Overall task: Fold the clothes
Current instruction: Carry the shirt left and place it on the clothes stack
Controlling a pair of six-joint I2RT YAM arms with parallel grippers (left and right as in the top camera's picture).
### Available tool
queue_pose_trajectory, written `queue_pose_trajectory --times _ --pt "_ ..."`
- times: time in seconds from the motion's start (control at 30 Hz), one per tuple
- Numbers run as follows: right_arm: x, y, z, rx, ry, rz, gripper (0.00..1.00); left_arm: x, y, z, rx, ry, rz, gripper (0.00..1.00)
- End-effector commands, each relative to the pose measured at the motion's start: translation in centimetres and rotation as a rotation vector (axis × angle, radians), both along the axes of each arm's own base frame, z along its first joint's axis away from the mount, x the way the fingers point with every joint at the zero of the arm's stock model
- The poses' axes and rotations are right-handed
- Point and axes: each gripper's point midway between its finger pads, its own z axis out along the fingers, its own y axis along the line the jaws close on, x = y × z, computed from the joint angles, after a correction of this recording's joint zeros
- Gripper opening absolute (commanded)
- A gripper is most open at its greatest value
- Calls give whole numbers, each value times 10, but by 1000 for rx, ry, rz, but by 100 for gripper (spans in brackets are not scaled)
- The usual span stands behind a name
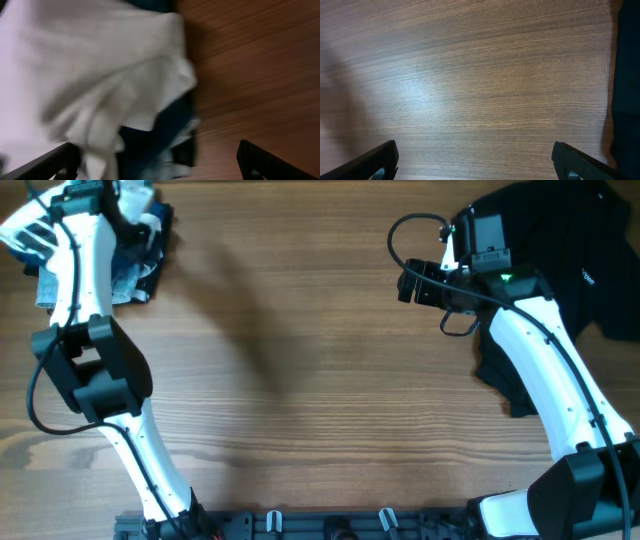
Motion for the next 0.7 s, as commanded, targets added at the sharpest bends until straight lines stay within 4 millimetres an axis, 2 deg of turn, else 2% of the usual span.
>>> queue_pose_trajectory --times 0.0,0.03,0.1,0.17,0.27,0.3,0.33,0.4,0.5,0.57,0.67 --pt "3 -3 -5 -8 10 -28 99 10 -67 21 -269 -63 -6 100" --pt "3 -3 -5 -9 10 -28 99 9 -72 28 -280 -72 9 100" --pt "3 -3 -5 -9 9 -28 99 7 -80 66 -288 -142 18 100" --pt "3 -3 -5 -9 10 -28 99 9 -73 116 -277 -272 41 100" --pt "3 -3 -5 -9 9 -28 99 26 -35 177 -213 -509 143 100" --pt "3 -3 -5 -9 10 -28 99 35 -16 192 -189 -591 186 100" --pt "3 -3 -5 -8 10 -28 99 42 -1 196 -172 -637 206 100" --pt "3 -3 -5 -9 10 -28 99 56 26 193 -153 -696 235 100" --pt "3 -3 -5 -8 10 -28 99 74 64 155 -136 -696 282 100" --pt "3 -2 -5 -2 11 -25 99 83 85 99 -137 -628 318 100" --pt "3 -1 -5 1 11 -23 99 85 94 32 -149 -516 344 100"
